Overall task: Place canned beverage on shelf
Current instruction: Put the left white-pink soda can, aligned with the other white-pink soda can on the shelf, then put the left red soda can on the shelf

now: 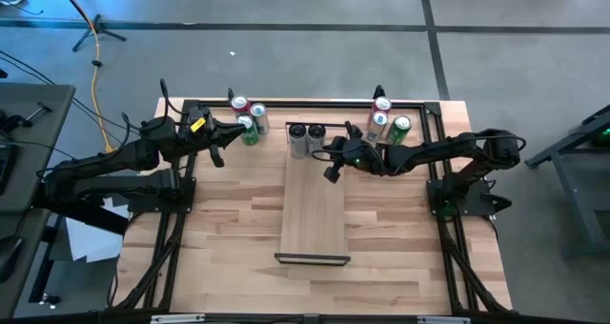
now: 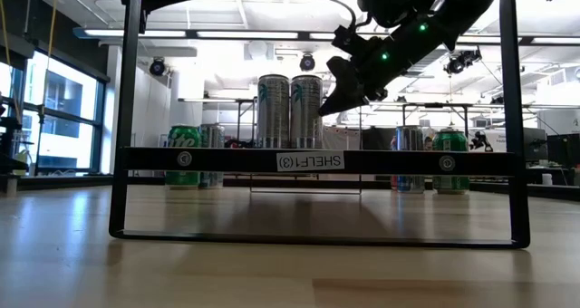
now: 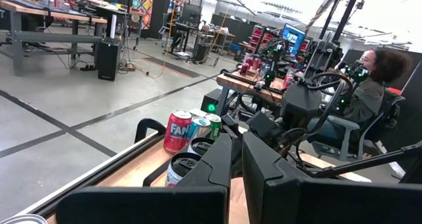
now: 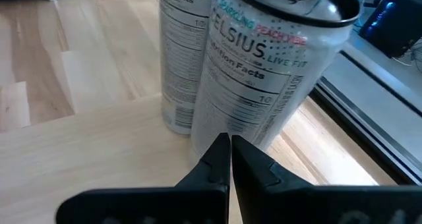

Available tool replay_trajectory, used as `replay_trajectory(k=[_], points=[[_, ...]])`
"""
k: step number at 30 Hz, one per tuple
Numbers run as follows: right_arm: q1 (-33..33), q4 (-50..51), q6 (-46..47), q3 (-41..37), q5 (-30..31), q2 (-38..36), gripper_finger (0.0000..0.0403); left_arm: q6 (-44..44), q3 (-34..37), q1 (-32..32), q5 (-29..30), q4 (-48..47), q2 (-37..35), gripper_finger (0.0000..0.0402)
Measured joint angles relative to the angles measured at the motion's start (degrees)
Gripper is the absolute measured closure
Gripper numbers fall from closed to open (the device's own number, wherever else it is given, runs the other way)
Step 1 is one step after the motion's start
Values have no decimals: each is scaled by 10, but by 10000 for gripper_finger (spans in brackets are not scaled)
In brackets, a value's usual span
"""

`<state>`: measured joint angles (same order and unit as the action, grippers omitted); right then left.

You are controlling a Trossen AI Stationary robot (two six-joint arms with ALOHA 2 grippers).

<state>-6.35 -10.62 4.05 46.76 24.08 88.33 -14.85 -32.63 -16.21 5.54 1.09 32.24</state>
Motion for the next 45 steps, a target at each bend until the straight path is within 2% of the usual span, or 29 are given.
replay_trajectory(k=[7,11,15,19,25,28,34,39,45], points=[[2,-3,0,0,-9,0,403,0,0,0,0,0,0,401],[15,26,-14,0,-64,-23,403,-1,0,0,-5,0,0,401],[25,112,-17,0,-113,-96,403,-1,0,0,-37,1,0,401],[25,187,-33,0,-145,-197,403,0,0,0,-38,1,0,401],[14,226,-27,0,-192,-336,403,0,0,0,-36,1,0,401],[10,192,-6,-26,-201,-398,403,0,0,0,-36,1,0,401],[10,-10,80,-152,-202,-493,403,0,0,0,-35,1,0,402],[15,-157,133,-207,-203,-505,403,0,0,0,-34,2,0,402],[14,-176,105,-193,-197,-504,403,1,0,0,-34,2,0,401]])
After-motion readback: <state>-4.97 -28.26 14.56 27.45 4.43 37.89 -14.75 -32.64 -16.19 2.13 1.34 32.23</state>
